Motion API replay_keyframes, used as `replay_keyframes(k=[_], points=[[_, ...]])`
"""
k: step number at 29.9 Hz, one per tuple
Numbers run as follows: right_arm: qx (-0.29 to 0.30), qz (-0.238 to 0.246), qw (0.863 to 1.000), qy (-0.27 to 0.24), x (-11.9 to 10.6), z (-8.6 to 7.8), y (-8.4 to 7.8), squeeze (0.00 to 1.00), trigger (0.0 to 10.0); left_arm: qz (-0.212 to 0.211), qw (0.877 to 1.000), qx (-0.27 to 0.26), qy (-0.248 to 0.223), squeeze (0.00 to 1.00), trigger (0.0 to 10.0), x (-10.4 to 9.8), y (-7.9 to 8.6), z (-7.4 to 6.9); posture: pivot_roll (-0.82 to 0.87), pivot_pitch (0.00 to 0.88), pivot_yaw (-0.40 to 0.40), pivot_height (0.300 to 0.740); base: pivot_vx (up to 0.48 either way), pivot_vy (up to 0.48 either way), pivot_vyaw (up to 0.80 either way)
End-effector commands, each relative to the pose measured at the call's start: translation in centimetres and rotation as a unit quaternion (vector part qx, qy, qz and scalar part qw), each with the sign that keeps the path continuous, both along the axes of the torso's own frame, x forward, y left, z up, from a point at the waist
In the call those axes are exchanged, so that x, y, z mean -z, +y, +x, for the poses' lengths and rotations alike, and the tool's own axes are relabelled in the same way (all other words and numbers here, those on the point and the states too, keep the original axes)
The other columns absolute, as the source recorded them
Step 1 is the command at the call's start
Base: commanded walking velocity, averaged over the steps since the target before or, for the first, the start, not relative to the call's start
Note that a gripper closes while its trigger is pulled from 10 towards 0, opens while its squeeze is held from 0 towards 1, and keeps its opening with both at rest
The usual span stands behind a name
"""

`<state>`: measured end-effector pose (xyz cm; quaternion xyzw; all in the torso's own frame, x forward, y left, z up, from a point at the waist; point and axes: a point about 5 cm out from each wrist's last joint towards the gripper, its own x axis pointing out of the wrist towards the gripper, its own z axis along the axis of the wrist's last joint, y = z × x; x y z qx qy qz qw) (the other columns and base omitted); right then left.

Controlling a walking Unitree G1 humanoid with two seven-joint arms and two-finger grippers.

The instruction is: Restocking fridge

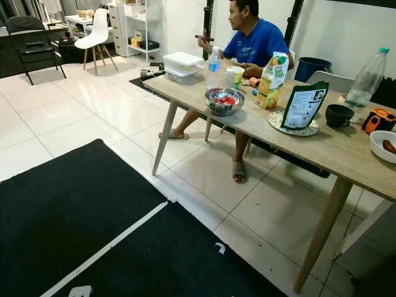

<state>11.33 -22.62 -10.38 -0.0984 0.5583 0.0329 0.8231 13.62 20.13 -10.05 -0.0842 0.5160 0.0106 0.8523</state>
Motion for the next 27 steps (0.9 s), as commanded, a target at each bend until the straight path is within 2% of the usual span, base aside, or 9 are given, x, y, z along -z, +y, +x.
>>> replay_keyframes(k=[1,11,27], points=[[-0.002,0.001,1.0,0.002,0.04,0.0,0.16,0.0,10.0,-0.005,1.0,0.0,0.001,0.0,10.0,0.09,-0.44,-0.08,-0.02,0.004,-0.022,0.74,0.0,0.0,0.0],[-0.009,0.009,1.0,0.002,0.02,0.03,0.22,0.0,10.0,-0.006,1.0,-0.001,-0.001,0.0,10.0,0.06,-0.5,0.05,-0.02,0.006,-0.024,0.74,0.0,0.0,0.0],[-0.008,0.021,1.0,0.0,0.0,0.32,0.55,0.0,10.0,-0.005,1.0,-0.006,0.004,0.0,10.0,0.21,-0.59,-0.32,-0.03,0.013,-0.023,0.74,0.0,0.0,0.8]])
